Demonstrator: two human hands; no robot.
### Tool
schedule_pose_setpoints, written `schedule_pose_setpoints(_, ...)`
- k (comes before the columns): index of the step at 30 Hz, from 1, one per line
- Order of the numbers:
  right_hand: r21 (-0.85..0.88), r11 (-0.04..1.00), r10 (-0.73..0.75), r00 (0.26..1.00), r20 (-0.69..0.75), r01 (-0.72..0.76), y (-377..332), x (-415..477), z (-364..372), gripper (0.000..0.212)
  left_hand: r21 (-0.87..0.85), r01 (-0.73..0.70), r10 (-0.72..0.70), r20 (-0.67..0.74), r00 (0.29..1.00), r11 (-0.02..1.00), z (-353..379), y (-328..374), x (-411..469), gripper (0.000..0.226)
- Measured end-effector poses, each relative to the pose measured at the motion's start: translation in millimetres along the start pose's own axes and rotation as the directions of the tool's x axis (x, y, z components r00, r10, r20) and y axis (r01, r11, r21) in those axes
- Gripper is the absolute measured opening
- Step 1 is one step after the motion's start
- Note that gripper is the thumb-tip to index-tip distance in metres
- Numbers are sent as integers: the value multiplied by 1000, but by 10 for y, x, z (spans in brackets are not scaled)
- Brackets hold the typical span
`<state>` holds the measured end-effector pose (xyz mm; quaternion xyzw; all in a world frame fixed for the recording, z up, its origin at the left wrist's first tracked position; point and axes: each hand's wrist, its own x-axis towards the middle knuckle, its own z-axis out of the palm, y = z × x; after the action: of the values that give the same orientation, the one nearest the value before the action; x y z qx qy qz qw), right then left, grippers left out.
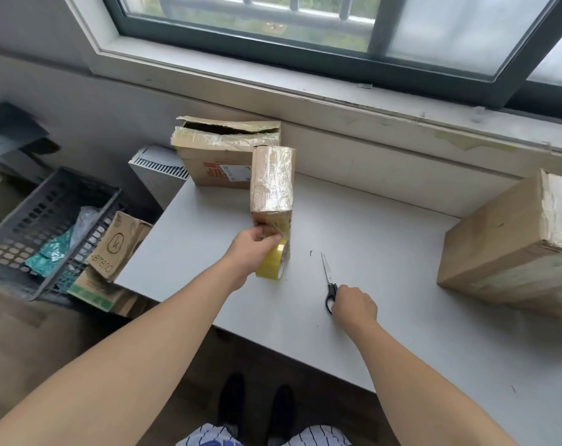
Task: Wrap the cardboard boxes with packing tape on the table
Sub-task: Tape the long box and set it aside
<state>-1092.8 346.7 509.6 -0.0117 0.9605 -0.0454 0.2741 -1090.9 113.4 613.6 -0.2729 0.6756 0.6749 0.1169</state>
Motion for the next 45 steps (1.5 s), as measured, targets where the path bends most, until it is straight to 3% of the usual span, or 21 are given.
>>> schedule_pose_setpoints(4,70,997,13,996,92,-20,63,-34,-111,28,58,-17,17,-8,1000,998,-39,43,2,9)
schedule_pose_setpoints(9,372,927,-42,981,190,-32,212,-69,-359,16,153,-52,61,-51,997,987,-72,145,-2,7)
schedule_pose_setpoints(20,651,729,-303,952,30,211,56,-207,-1039,23,243,-62,80,-68,994,968,-92,265,75,10)
schedule_pose_setpoints(29,639,753,-348,920,180,160,-100,-329,-1317,54,204,-7,18,-52,998,979,-159,237,80,4)
schedule_pose_setpoints(33,620,759,-372,913,167,196,-159,-349,-1305,55,206,-18,29,-51,998,978,-192,239,104,6)
schedule_pose_setpoints(37,601,769,-399,899,183,219,-163,-364,-1380,73,183,-13,19,-36,999,983,-241,248,133,9)
schedule_pose_setpoints(45,519,825,-405,876,263,226,-153,-322,-1754,51,70,40,-39,-6,999,997,-277,213,125,10)
